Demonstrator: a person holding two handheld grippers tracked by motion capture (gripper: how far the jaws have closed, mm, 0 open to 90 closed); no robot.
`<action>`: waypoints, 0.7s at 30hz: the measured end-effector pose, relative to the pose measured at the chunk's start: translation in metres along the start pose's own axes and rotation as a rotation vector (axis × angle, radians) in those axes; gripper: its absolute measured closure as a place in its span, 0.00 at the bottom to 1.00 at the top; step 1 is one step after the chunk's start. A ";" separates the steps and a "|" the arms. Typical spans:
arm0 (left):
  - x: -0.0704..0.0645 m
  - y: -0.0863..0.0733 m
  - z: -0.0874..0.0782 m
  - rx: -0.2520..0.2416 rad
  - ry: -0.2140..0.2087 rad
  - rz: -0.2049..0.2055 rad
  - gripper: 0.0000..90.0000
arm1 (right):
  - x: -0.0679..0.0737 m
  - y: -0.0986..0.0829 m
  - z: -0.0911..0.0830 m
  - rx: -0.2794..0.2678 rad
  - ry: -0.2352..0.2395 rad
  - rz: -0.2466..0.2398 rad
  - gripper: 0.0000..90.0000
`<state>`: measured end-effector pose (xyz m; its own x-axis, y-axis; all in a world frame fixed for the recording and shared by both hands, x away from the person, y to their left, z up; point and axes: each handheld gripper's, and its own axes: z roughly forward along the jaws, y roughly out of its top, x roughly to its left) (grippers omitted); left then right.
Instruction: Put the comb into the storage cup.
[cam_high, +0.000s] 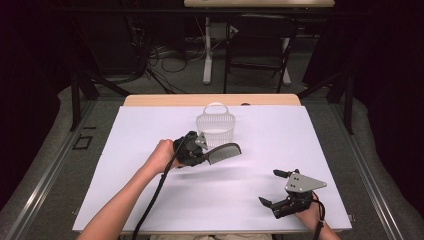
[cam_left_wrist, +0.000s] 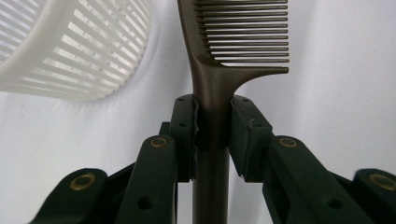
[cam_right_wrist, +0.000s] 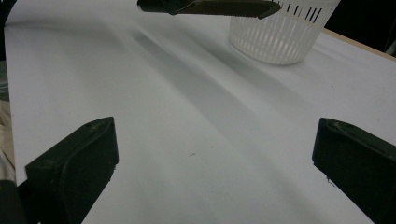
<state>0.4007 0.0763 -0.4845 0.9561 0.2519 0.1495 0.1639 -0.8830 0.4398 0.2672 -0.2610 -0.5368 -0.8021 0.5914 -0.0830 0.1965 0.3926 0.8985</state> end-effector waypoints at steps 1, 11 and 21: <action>-0.001 -0.001 0.000 -0.007 0.003 -0.005 0.80 | 0.000 0.000 0.000 0.004 0.000 0.001 0.00; -0.005 -0.016 -0.010 -0.110 0.049 -0.064 0.80 | 0.000 0.000 0.000 0.010 -0.005 0.002 0.01; -0.004 -0.030 -0.017 -0.176 0.072 -0.113 0.81 | -0.001 0.000 0.000 0.010 -0.006 0.001 0.01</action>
<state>0.3883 0.1083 -0.4830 0.9130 0.3791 0.1505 0.2184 -0.7660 0.6045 0.2679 -0.2612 -0.5370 -0.7983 0.5963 -0.0845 0.2032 0.3988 0.8942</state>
